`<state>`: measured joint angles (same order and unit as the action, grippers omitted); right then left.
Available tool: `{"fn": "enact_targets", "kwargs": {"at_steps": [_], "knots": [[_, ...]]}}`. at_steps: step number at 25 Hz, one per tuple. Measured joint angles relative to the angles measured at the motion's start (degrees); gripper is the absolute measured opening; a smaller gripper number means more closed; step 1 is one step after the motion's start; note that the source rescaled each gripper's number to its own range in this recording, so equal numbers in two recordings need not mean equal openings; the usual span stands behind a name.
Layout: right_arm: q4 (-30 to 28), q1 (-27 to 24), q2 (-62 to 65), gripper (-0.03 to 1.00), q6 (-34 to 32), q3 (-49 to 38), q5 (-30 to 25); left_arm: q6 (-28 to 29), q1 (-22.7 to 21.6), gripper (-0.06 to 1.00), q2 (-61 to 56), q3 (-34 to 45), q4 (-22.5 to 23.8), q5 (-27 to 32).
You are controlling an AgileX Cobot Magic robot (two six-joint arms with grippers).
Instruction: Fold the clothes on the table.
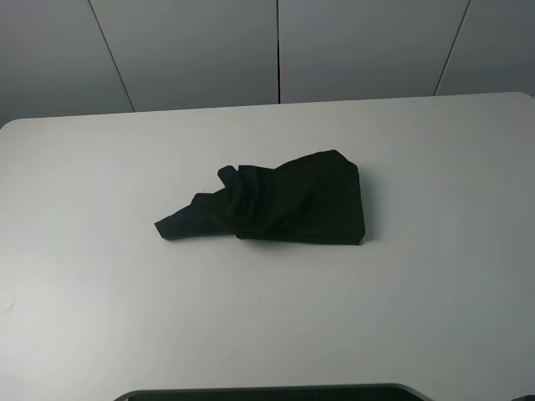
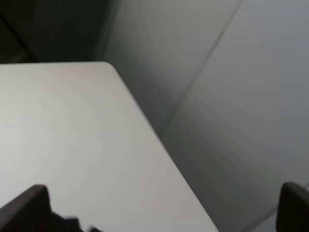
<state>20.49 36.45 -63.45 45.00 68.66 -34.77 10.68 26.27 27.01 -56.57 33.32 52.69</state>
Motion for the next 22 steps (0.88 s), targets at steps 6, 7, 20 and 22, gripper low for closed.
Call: {"fn": "enact_targets", "kwargs": {"at_steps": [6,7,20,22], "knots": [[-39.1,0.0,8.8,1.00,-26.7,0.0,-18.5,5.0,0.0,0.66,-0.9,0.0,-0.2,6.7],[-44.8,0.0,10.0,1.00,-30.0,0.0,-22.9,5.7,0.0,0.66,-0.9,0.0,-0.2,8.3],[-61.9,0.0,33.3,1.00,-44.7,-0.1,-34.9,6.9,0.0,0.66,-0.9,0.0,1.7,16.8],[-64.4,0.0,38.5,1.00,-41.2,-0.1,-34.9,6.9,0.0,0.66,-0.9,0.0,1.8,17.1]]}}
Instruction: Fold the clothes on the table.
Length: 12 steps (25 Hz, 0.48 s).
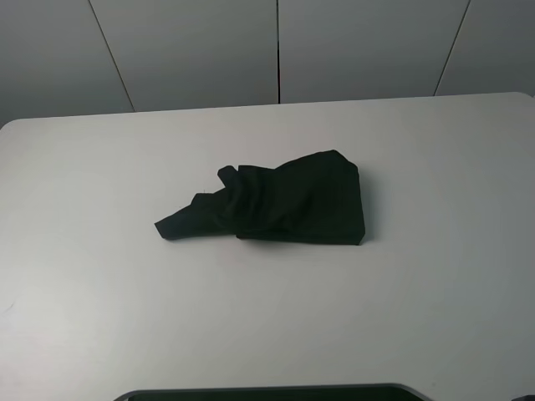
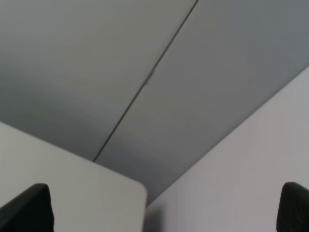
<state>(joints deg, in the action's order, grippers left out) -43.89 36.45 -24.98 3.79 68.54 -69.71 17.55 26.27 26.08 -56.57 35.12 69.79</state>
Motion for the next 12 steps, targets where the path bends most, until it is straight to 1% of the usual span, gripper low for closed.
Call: {"fn": "enact_targets", "kwargs": {"at_steps": [3,6,9,12], "knots": [[-3.9,0.0,7.4,1.00,2.5,0.1,0.0,-0.2,0.0,0.66,0.0,0.0,-0.2,-0.1],[-5.0,-0.4,14.6,1.00,3.7,0.1,0.0,-1.2,0.0,0.66,-0.7,0.0,-2.5,-2.5],[-5.3,-3.4,20.6,0.96,8.5,0.2,-0.3,-2.7,0.0,0.66,-2.1,0.0,-5.4,-4.9],[-8.2,-9.0,24.4,0.92,13.5,0.2,-0.5,-3.8,0.0,0.66,-4.0,0.0,-6.6,-5.4]]}}
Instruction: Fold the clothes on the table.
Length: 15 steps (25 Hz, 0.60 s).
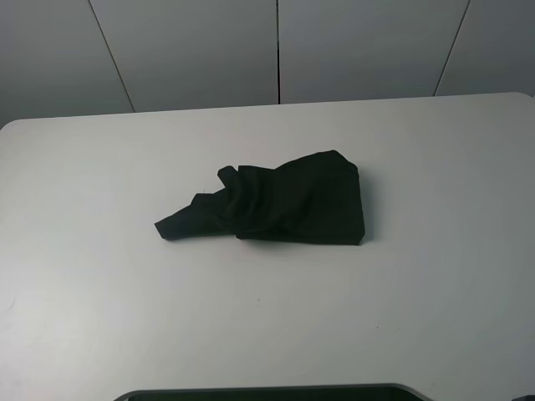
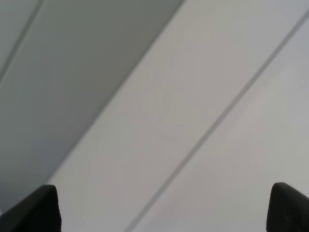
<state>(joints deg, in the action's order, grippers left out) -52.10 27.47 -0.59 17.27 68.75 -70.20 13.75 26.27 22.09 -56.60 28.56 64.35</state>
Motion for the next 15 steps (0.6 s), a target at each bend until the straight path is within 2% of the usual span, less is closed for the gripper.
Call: {"fn": "enact_targets", "kwargs": {"at_steps": [4,8,11,15], "knots": [[-3.8,-9.7,0.9,0.91,0.7,0.0,-0.2,-0.4,0.0,0.66,-3.2,0.0,-0.8,0.7],[0.1,-18.6,0.9,0.91,-0.7,0.0,-0.2,-0.4,0.0,0.66,-6.2,0.0,-3.9,3.7],[8.0,-24.5,0.9,0.91,-1.4,-0.1,-0.2,-0.4,0.0,0.63,-8.6,0.0,-6.2,5.4],[22.3,-30.5,0.9,0.91,-1.9,-0.2,-0.2,-0.9,0.0,0.45,-13.0,0.0,-10.1,5.6]]}}
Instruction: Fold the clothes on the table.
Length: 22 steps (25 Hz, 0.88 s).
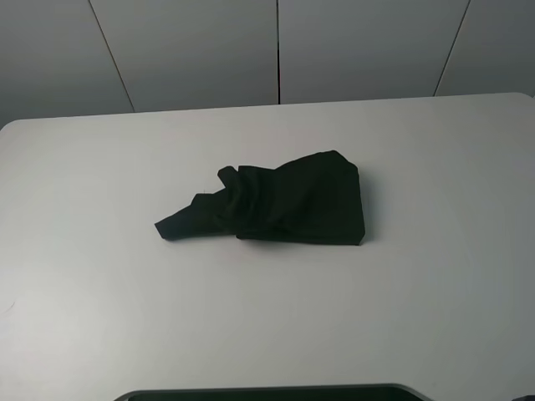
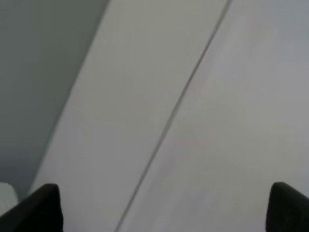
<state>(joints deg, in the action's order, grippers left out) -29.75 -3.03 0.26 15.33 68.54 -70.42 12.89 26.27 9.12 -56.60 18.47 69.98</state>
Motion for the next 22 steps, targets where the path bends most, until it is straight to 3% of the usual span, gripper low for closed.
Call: {"fn": "enact_targets", "kwargs": {"at_steps": [5,10,16,22], "knots": [[17.2,-3.4,0.0,0.91,-1.4,-2.5,0.2,-2.2,0.0,0.46,-6.5,1.6,-8.5,0.2],[27.4,-3.4,0.0,0.91,-5.2,-11.0,0.2,-2.7,-0.9,0.47,-8.8,5.1,-13.7,0.6],[33.2,-3.4,0.0,0.91,-5.5,-24.0,0.1,-8.1,-8.8,0.47,-8.9,10.8,-14.3,0.6],[39.4,-3.4,-0.1,0.91,-3.5,-29.9,2.4,-13.8,-17.6,0.49,-8.9,16.8,-17.0,0.6]]}}
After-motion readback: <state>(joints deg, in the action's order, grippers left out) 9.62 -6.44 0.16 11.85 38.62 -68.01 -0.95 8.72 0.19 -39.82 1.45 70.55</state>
